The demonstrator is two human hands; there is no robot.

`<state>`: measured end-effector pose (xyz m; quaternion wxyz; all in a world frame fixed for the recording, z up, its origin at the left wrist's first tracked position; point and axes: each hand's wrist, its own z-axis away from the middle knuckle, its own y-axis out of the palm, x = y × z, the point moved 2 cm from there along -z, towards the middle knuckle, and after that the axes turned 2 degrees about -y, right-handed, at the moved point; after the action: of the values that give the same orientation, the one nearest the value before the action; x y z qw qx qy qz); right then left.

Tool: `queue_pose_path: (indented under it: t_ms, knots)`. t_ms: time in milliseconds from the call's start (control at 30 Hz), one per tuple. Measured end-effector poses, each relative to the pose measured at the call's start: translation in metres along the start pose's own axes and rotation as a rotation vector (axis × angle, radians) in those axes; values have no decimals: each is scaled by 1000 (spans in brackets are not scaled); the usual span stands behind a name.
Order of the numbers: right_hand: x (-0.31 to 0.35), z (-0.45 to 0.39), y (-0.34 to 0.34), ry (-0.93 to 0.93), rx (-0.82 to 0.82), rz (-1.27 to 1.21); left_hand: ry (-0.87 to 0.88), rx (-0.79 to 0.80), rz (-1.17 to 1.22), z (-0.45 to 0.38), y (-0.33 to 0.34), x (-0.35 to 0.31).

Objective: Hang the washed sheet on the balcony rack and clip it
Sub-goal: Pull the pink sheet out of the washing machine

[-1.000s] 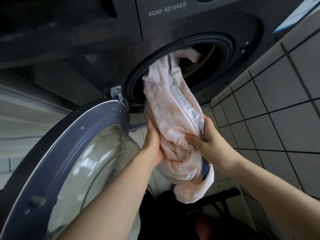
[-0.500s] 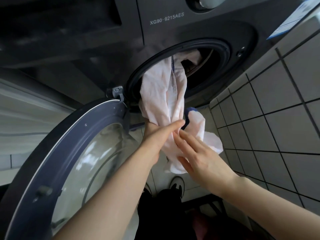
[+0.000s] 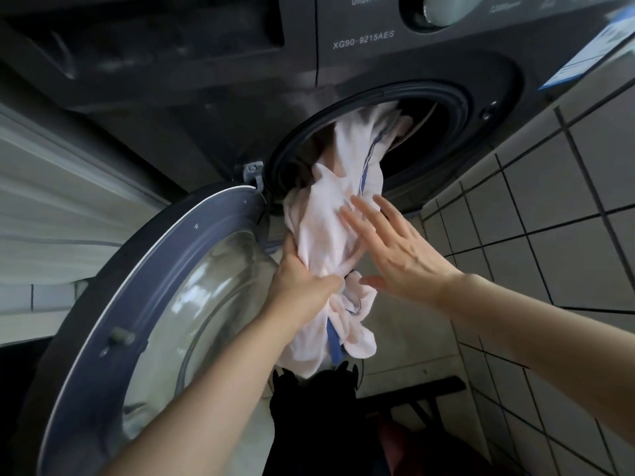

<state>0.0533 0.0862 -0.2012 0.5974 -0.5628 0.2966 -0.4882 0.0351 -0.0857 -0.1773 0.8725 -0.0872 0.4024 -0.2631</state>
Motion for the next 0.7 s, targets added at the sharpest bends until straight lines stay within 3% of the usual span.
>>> queue_pose_path:
  t_ms: [167, 267, 400, 700]
  knots:
    - [9, -36, 2, -105, -6, 23, 74, 148, -160, 13, -13, 13]
    - [15, -52, 6, -207, 95, 5, 143, 219, -234, 17, -23, 19]
    - [30, -57, 21, -324, 210, -43, 250, 204, -250, 20, -39, 27]
    - [49, -82, 37, -254, 312, -123, 317, 109, -234, 30, -65, 46]
